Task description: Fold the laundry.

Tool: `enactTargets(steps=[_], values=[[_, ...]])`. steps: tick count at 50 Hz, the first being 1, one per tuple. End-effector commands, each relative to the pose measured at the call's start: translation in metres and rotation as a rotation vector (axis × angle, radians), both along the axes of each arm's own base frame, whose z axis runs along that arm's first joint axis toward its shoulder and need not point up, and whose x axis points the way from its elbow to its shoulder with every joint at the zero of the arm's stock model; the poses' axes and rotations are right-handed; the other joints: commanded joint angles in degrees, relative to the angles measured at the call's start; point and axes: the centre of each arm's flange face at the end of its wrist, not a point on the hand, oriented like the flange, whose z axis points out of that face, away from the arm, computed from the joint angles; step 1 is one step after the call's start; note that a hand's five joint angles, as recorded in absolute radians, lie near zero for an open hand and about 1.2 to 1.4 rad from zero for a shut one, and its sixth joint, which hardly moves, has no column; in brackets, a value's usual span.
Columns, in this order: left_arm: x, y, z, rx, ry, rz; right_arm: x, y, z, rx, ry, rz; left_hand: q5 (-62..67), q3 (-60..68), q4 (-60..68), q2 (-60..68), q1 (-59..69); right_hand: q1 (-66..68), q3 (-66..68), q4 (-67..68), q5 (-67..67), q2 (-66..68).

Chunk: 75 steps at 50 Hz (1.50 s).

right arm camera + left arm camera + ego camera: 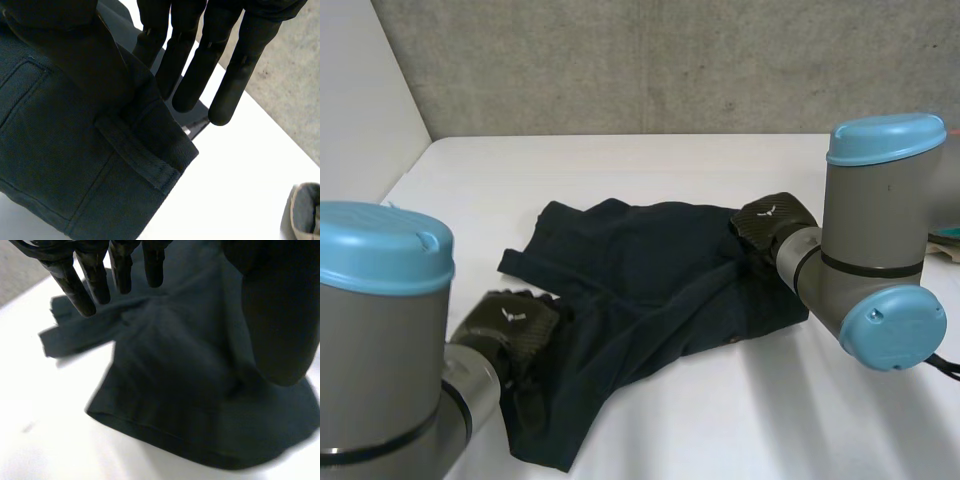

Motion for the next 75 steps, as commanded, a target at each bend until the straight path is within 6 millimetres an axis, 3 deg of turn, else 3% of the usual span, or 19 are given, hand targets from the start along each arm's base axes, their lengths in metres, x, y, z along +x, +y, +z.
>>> enactTargets(steps=[1, 6, 9, 10, 11, 15, 21, 26, 33, 38, 42, 43, 46, 52, 58, 62, 66, 71, 75], values=[[-0.006, 0.014, -0.004, 0.062, 0.005, -0.022, -0.004, -0.002, -0.003, 0.016, -0.015, -0.026, 0.8, 1.6, 2.0, 1.9, 2.6, 15.3, 11.9, 11.4, 11.9, 12.9], [-0.013, 0.008, -0.018, 0.095, -0.011, -0.024, -0.006, -0.001, -0.005, 0.022, -0.014, -0.030, -0.4, 0.5, 0.8, 0.7, 1.4, 15.3, 11.9, 11.4, 11.9, 12.9], [-0.019, 0.003, -0.028, 0.110, -0.032, -0.022, -0.007, -0.002, -0.006, 0.026, -0.012, -0.037, 7.0, 7.8, 8.2, 8.1, 8.7, 15.3, 11.9, 11.4, 11.9, 12.9], [-0.020, 0.001, -0.031, 0.112, -0.037, -0.020, -0.008, -0.002, -0.006, 0.028, -0.013, -0.037, 13.7, 14.5, 14.9, 14.8, 15.4, 15.3, 11.9, 11.4, 11.9, 12.9], [-0.021, -0.003, -0.033, 0.105, -0.038, -0.007, -0.009, -0.002, -0.007, 0.034, -0.013, -0.042, 30.7, 31.6, 32.0, 31.8, 32.5, 15.3, 11.9, 11.4, 11.9, 12.9], [-0.026, -0.010, -0.035, 0.087, -0.006, 0.008, -0.016, -0.005, -0.006, 0.042, -0.021, -0.062, 62.9, 63.8, 64.2, 64.0, 64.7, 15.3, 11.9, 11.4, 11.9, 12.9], [-0.034, -0.006, -0.036, 0.125, 0.039, -0.039, -0.026, -0.011, -0.002, 0.040, -0.016, -0.083, 52.6, 53.5, 53.9, 53.7, 54.4, 15.3, 11.9, 11.4, 11.9, 12.9], [-0.031, -0.006, -0.035, 0.131, 0.037, -0.033, -0.027, -0.008, 0.000, 0.047, -0.011, -0.047, 10.9, 11.8, 12.2, 12.0, 12.7, 15.3, 11.9, 11.4, 11.9, 12.9], [-0.031, -0.001, -0.031, 0.115, 0.036, -0.043, -0.023, -0.004, -0.001, 0.049, -0.011, -0.030, 10.4, 11.2, 11.6, 11.5, 12.1, 15.3, 11.9, 11.4, 11.9, 12.9], [-0.038, 0.002, -0.039, 0.119, 0.025, -0.067, -0.020, 0.000, 0.000, 0.050, -0.012, -0.021, 17.9, 18.8, 19.1, 19.0, 19.7, 15.3, 11.9, 11.4, 11.9, 12.9], [-0.045, 0.003, -0.048, 0.118, 0.034, -0.085, -0.021, 0.000, 0.001, 0.048, -0.012, -0.025, 40.4, 41.3, 41.6, 41.5, 42.2, 15.3, 11.9, 11.4, 11.9, 12.9], [-0.048, 0.004, -0.051, 0.114, 0.035, -0.092, -0.022, 0.000, 0.002, 0.043, -0.013, -0.029, 52.8, 53.7, 54.0, 53.9, 54.6, 15.3, 11.9, 11.4, 11.9, 12.9], [-0.051, 0.006, -0.053, 0.111, 0.034, -0.100, -0.025, 0.000, 0.004, 0.043, -0.013, -0.035, 67.0, 67.9, 68.2, 68.1, 68.8, 15.3, 11.9, 11.4, 11.9, 12.9], [-0.037, 0.001, -0.040, 0.118, 0.006, -0.058, -0.041, 0.011, 0.011, 0.094, 0.064, -0.008, 67.0, 67.9, 68.3, 68.1, 68.8, 15.3, 11.9, 11.4, 11.9, 12.9], [-0.015, 0.030, -0.017, 0.207, -0.090, -0.197, -0.069, 0.055, 0.006, 0.221, 0.385, 0.301, 67.0, 67.9, 68.3, 68.1, 68.8, 15.3, 11.9, 11.4, 11.9, 12.9], [-0.009, 0.045, -0.010, 0.263, -0.117, -0.271, -0.083, 0.074, 0.002, 0.249, 0.523, 0.479, 67.0, 67.9, 68.3, 68.1, 68.8, 15.3, 11.9, 11.4, 11.9, 12.9], [-0.008, 0.049, -0.008, 0.281, -0.136, -0.287, -0.079, 0.075, 0.000, 0.227, 0.497, 0.458, 67.0, 67.9, 68.3, 68.1, 68.8, 15.3, 11.9, 11.4, 11.9, 12.9], [-0.019, 0.027, -0.007, 0.221, -0.145, -0.255, -0.065, 0.057, -0.003, 0.159, 0.386, 0.353, 67.0, 67.9, 68.3, 68.1, 68.8, 15.3, 11.9, 11.4, 11.9, 12.9], [-0.029, -0.021, -0.004, 0.094, -0.177, -0.200, -0.051, 0.034, -0.007, 0.081, 0.320, 0.264, 67.0, 67.9, 68.3, 68.1, 68.8, 15.3, 11.9, 11.4, 11.9, 12.9]])
